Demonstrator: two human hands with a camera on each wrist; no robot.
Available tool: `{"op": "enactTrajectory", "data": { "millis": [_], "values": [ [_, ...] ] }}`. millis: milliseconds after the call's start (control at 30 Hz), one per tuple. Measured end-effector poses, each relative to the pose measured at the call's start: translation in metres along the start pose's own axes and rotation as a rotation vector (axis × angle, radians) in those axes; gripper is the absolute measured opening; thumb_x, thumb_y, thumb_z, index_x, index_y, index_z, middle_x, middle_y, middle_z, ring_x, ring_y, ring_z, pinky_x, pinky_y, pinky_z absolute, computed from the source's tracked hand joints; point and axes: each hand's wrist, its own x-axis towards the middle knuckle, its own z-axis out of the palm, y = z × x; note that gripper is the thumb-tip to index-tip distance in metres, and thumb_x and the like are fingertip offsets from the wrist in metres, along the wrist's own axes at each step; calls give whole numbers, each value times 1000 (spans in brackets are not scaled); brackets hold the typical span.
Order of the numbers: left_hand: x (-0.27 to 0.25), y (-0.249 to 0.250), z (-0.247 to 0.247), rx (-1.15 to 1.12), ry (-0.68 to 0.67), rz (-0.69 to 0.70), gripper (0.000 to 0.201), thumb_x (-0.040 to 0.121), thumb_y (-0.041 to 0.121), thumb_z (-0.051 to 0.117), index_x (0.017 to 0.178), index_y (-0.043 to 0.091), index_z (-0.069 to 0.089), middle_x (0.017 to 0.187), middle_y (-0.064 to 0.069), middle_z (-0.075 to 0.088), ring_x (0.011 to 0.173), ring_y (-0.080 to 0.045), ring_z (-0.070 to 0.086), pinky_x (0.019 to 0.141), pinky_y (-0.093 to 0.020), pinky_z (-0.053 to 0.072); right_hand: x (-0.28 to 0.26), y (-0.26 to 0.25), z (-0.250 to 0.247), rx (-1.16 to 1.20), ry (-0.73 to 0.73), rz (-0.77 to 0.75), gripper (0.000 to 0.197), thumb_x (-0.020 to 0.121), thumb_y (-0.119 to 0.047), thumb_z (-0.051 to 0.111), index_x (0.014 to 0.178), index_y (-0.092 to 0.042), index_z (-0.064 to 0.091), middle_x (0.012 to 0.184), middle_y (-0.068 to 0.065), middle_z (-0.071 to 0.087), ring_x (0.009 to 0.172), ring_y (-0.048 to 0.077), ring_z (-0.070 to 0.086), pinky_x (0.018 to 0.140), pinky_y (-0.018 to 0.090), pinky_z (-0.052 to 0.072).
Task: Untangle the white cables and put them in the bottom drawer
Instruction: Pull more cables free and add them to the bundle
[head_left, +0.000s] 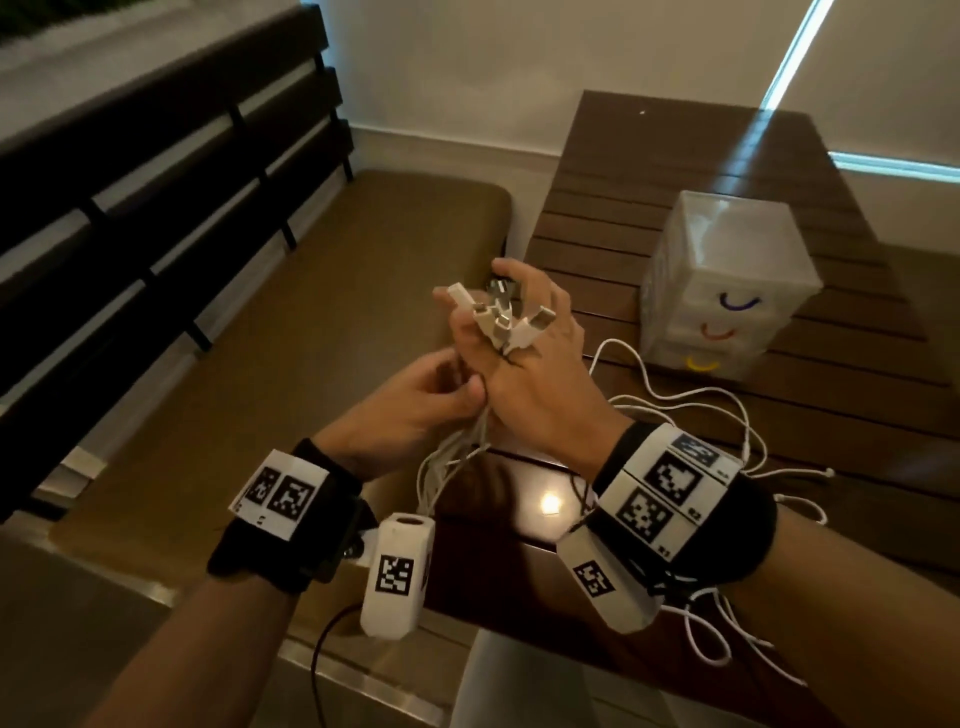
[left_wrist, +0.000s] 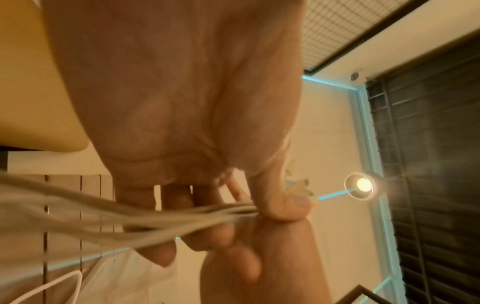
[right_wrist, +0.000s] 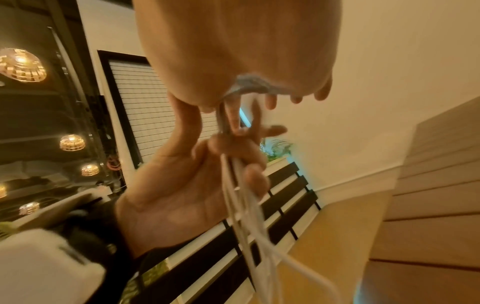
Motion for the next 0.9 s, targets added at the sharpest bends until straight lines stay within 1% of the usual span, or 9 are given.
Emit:
{"op": "enactTrajectory", "data": {
  "millis": [67,133,233,300,433,533,667,833,900],
  "values": [
    [5,-1,10,120,-5,-29,53,82,56,66,105,7,66,99,-20,61,93,-34,54,86,-46,44,0,16,-9,123,-46,35,48,91,-66,34,127,-45,60,135,-7,47,135,10,30,115,41,23],
    [10,1,19,201,-6,-40,44,91,40,53,112,2,61,103,-23,57,93,-31,51,83,-45,43,-2,25,-18,383,-119,61,36,94,-49,53,116,-27,72,115,-5,62,120,-1,49,105,26,38],
    [16,5,35,247,-35,-31,29,94,30,45,110,14,63,100,-25,56,90,-28,49,84,-44,41,-13,31,-33,691,-122,163,28,92,-24,65,98,3,71,95,17,69,90,39,61,71,34,51],
    [19,8,46,276,-44,-58,28,95,33,44,95,17,66,93,-19,55,85,-27,47,80,-43,40,-19,30,-37,876,-51,211,29,91,-21,66,97,7,61,82,22,63,65,40,51,50,33,46],
    [27,16,63,282,-41,-66,23,91,29,49,95,10,61,89,-13,53,79,-24,44,69,-36,39,-23,30,-41,1092,93,206,28,89,-10,67,114,-7,54,77,9,69,80,26,70,78,52,55],
    [38,20,69,367,-28,-118,17,85,16,59,99,7,60,76,-8,54,62,-20,43,57,-29,38,-22,29,-46,1032,123,136,13,94,-13,62,100,-5,53,68,9,62,76,25,69,84,53,56],
    [54,23,81,378,119,-89,21,88,-3,53,89,18,56,76,-8,55,58,-17,53,50,-25,46,-22,30,-53,878,76,56,12,95,-10,60,94,-1,52,84,22,68,87,22,72,78,37,58],
    [71,19,104,571,227,-110,24,95,1,45,77,17,48,65,-3,46,52,-13,43,48,-23,36,-24,45,-68,773,34,64,21,89,-17,69,88,-3,54,98,32,66,102,36,68,91,53,53],
    [75,20,111,656,251,-53,25,98,2,43,77,13,46,64,-1,44,49,-8,45,47,-12,34,-27,50,-76,685,-6,82,23,88,-23,71,88,-5,57,103,31,67,106,40,64,92,59,50]
  ]
}}
